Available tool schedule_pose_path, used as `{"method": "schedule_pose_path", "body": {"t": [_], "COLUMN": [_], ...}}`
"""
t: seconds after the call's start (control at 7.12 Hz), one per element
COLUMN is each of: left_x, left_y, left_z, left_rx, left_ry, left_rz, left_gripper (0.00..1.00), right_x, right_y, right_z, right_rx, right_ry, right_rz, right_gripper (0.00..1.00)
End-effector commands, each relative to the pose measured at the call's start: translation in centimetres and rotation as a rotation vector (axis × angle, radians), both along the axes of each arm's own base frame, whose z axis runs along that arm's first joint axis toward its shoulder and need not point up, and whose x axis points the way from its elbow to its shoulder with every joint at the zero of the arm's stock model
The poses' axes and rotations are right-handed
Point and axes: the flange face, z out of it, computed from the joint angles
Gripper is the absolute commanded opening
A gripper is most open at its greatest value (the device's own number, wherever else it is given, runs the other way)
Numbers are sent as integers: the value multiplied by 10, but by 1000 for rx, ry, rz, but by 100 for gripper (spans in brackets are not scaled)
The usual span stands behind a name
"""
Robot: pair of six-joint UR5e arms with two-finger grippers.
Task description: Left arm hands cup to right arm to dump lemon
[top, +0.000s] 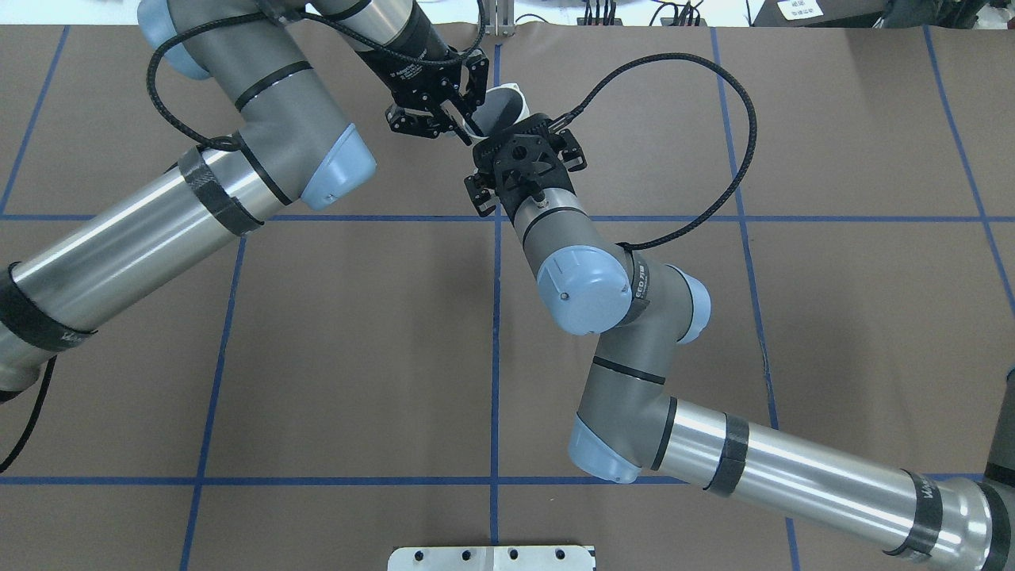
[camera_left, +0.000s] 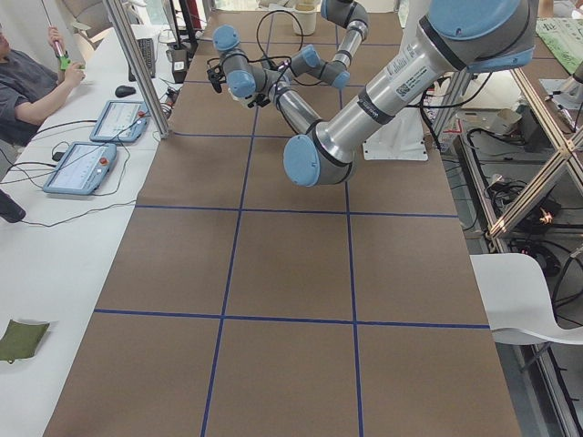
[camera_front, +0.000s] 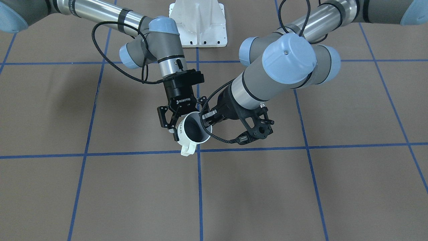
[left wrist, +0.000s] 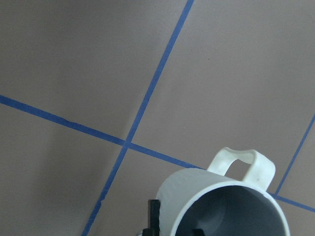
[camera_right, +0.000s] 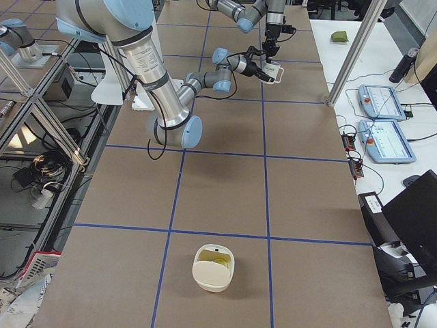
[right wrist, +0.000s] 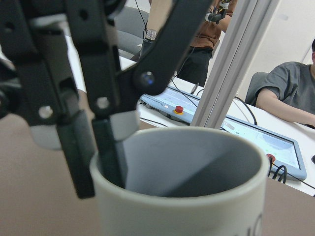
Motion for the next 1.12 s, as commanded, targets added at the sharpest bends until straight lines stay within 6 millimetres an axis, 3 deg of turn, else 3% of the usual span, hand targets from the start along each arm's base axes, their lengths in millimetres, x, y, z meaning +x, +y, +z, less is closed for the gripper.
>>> {"method": "schedule_pose_path", "body": {"t": [0.0,0.7,0.98], "left_x": [0,1,1], "left_y": [0,-1,-2], "left_z": [0,1,0], "left_rx": [-1,-2,-1], "left_ry": [-1,-2,-2], "left_rz": [0,0,-1], "left_gripper": [0,0,0], "right_x": [3,27,32], "right_y": [2,15,39], "right_z": [1,6,12], "right_rx": [47,68,76], "right_ry": [79,70,59], "right_rz": [-19,-14,-36], "right_gripper": [98,99,99]}}
